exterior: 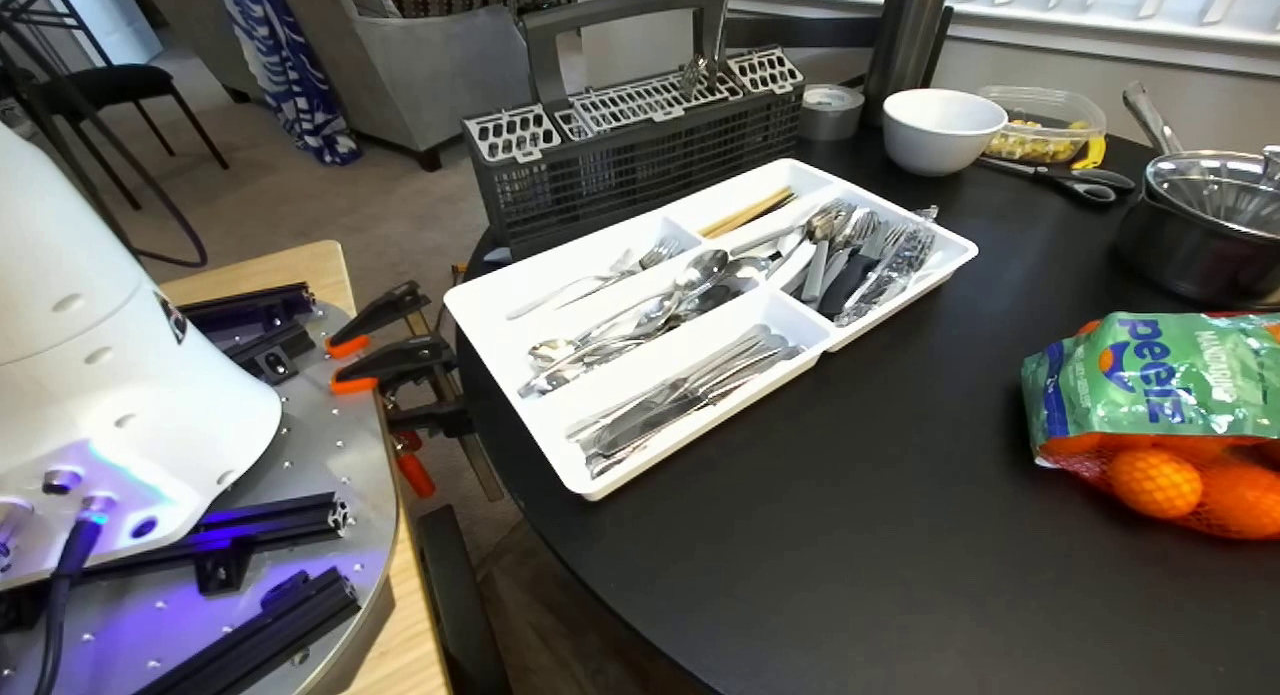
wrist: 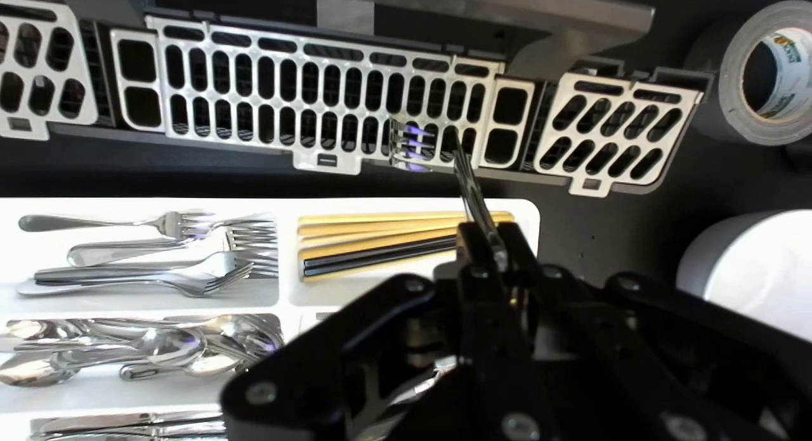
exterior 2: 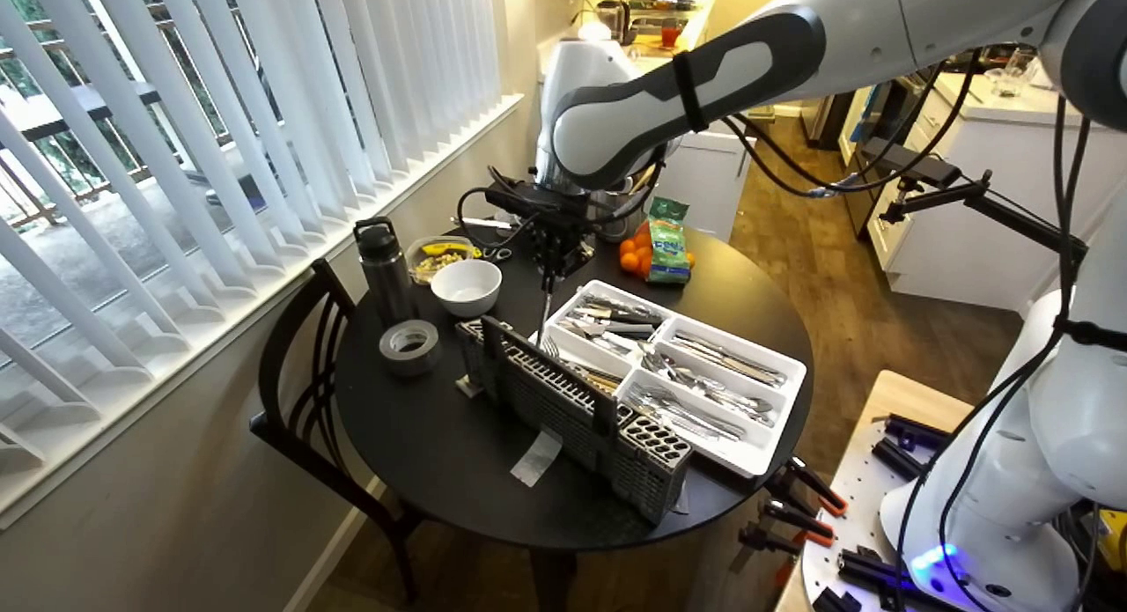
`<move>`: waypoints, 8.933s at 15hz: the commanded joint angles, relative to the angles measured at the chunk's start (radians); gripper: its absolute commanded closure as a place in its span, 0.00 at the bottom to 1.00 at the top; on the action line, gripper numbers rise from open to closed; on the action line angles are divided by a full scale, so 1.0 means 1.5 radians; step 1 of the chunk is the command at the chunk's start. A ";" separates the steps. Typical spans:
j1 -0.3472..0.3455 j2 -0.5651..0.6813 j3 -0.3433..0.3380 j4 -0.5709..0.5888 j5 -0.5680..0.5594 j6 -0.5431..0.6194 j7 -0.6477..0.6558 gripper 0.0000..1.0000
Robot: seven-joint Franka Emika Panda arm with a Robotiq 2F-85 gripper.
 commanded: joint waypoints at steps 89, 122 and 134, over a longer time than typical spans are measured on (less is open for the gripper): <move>-0.052 0.053 -0.056 0.057 -0.291 -0.578 0.369 0.98; -0.097 0.249 -0.115 0.133 -0.305 -0.527 0.349 0.98; -0.094 0.230 -0.113 0.122 -0.304 -0.511 0.350 0.04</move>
